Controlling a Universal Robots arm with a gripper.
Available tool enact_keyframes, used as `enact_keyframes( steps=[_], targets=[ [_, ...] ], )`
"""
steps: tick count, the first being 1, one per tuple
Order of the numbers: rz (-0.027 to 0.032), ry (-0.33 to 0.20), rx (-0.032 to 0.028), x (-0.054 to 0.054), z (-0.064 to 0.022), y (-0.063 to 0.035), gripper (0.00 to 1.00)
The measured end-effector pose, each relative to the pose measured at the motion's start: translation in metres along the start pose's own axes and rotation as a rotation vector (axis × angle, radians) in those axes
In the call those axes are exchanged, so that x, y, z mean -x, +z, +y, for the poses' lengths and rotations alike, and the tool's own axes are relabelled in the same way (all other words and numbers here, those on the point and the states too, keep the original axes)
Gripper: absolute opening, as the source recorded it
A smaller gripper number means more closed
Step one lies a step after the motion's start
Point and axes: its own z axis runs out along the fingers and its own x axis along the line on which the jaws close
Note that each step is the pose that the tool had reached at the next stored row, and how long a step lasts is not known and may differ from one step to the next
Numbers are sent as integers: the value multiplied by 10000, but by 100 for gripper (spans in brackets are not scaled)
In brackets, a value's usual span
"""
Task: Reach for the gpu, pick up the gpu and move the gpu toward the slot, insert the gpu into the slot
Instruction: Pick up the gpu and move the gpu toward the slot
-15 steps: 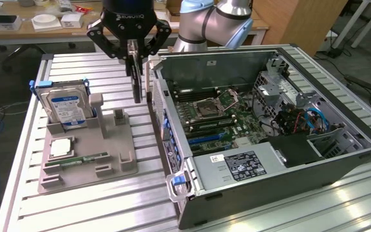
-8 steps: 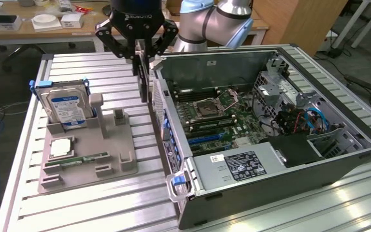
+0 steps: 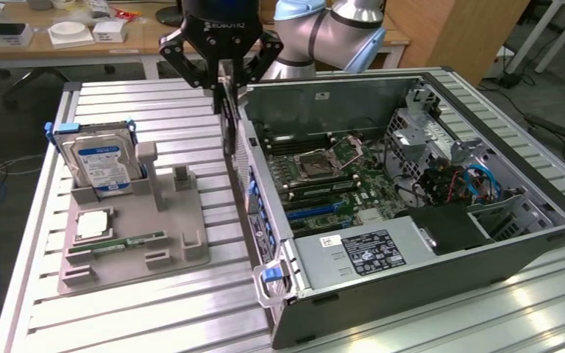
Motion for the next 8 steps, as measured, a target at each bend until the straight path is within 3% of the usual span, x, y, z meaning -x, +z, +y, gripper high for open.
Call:
enact_keyframes(
  steps=[8],
  targets=[
    [2, -38, 1, 111, 0, 2, 26]
  ],
)
